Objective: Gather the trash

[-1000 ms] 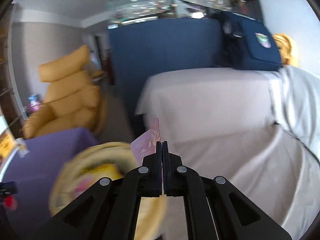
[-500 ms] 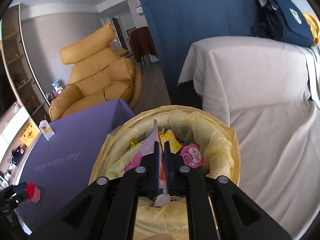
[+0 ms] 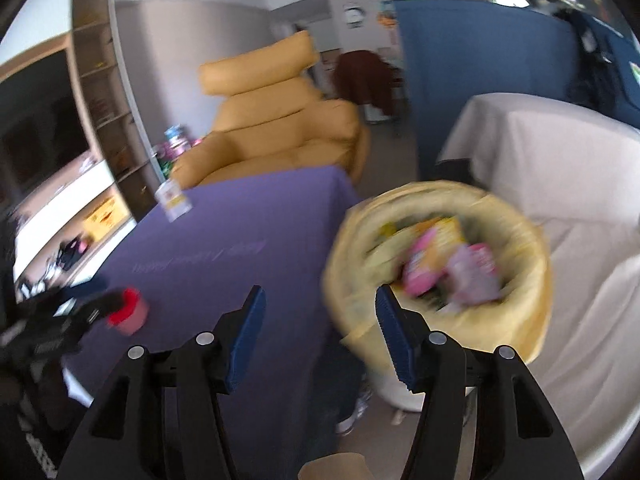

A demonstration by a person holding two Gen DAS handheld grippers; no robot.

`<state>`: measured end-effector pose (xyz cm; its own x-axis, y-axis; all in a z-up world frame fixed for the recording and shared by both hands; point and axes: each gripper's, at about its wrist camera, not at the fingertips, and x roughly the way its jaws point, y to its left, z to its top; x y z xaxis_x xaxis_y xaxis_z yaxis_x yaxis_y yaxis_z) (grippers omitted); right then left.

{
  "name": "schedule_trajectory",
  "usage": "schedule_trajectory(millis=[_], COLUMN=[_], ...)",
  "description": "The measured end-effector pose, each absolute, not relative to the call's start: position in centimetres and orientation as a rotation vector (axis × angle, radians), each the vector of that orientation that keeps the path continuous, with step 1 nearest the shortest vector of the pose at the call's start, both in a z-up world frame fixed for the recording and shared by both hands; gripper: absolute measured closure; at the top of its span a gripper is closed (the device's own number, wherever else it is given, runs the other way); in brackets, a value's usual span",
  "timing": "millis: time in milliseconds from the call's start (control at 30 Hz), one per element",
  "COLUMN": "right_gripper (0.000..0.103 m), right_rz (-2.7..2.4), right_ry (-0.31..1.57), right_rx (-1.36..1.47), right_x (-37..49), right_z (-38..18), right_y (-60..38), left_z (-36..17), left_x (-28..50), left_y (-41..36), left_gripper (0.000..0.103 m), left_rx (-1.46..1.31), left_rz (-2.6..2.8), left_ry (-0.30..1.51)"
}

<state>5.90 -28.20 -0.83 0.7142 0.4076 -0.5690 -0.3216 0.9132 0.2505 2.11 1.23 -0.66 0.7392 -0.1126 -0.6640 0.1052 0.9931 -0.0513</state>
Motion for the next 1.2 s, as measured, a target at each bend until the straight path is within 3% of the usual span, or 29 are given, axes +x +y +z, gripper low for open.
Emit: schedule_trajectory(millis=[367,1200], right_gripper=[0.049,0.049], right_rz=[0.381,0.314], right_ry=[0.657,0.628], right_rx=[0.083,0.104], right_x=[3.2,2.7], right_z=[-2.0,-1.6], right_y=[-25.0,-26.1], left_z=[0.6,-0.6], left_x=[1.7,2.1], left_y=[0.0,-1.9], left_gripper=[0.03,0.03], left_rx=[0.003,0.059], left_rz=[-0.042,-0.086], left_ry=[0.666,0.721])
